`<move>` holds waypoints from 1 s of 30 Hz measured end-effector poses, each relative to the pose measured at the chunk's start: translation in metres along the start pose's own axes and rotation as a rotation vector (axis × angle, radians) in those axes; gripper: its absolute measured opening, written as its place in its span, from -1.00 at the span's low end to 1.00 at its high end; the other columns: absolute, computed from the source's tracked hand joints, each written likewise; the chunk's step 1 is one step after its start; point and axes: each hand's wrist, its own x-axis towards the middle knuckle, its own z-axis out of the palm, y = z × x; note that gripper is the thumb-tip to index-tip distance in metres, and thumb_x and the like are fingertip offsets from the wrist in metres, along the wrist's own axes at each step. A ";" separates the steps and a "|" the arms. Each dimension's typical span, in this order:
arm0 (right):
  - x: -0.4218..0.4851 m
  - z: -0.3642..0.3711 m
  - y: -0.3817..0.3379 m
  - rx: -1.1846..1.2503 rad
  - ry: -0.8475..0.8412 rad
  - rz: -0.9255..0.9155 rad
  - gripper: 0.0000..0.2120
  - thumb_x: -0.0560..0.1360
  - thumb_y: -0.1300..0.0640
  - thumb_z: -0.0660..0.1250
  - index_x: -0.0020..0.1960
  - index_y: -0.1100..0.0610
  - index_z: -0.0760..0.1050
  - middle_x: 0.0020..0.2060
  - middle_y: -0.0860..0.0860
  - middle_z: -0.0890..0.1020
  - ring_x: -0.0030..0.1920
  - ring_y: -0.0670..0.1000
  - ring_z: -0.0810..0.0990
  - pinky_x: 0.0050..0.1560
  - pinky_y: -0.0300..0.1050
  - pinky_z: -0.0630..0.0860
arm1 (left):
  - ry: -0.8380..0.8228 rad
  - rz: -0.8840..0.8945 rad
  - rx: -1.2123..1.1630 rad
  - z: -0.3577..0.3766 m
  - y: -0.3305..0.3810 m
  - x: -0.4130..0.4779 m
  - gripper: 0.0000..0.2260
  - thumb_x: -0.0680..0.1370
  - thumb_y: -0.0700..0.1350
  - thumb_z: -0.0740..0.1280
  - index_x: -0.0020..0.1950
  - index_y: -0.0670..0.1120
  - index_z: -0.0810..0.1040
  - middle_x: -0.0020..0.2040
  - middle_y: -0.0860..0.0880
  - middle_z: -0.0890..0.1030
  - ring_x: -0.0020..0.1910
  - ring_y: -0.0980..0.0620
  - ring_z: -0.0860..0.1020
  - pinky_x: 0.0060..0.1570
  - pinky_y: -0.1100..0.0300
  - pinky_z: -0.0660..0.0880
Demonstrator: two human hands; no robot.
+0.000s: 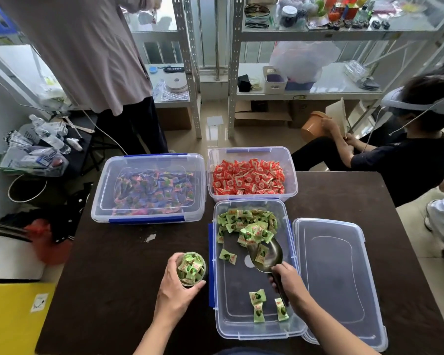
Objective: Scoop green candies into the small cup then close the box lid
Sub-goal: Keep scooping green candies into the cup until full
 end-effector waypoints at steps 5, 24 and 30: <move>-0.003 -0.004 0.000 -0.132 -0.016 0.006 -0.85 0.55 0.33 0.11 -0.13 0.21 0.43 -0.42 0.07 0.48 -0.52 -0.05 0.34 -0.50 -0.22 0.25 | 0.021 0.013 -0.024 0.003 0.001 0.000 -0.22 0.31 -0.02 0.68 0.39 0.17 0.32 0.28 0.14 0.52 0.28 0.16 0.51 0.16 0.57 0.33; -0.046 0.009 -0.056 -0.603 -0.174 -0.248 -0.87 0.49 0.19 0.21 -0.05 0.16 0.53 -0.37 -0.01 0.60 -0.40 -0.08 0.49 -0.36 -0.17 0.40 | 0.029 0.093 -0.023 0.005 0.017 0.015 -0.19 0.24 -0.07 0.70 0.37 0.20 0.38 0.29 0.28 0.56 0.24 0.25 0.56 0.16 0.55 0.38; -0.069 0.041 -0.101 -1.050 -0.235 -0.376 -0.73 0.45 0.02 0.10 0.08 0.05 0.46 -0.08 0.08 0.68 -0.15 0.12 0.61 -0.12 0.00 0.56 | 0.037 0.139 -0.037 0.004 0.021 0.015 -0.21 0.28 0.03 0.65 0.41 0.25 0.35 0.29 0.24 0.57 0.24 0.18 0.59 0.24 0.20 0.54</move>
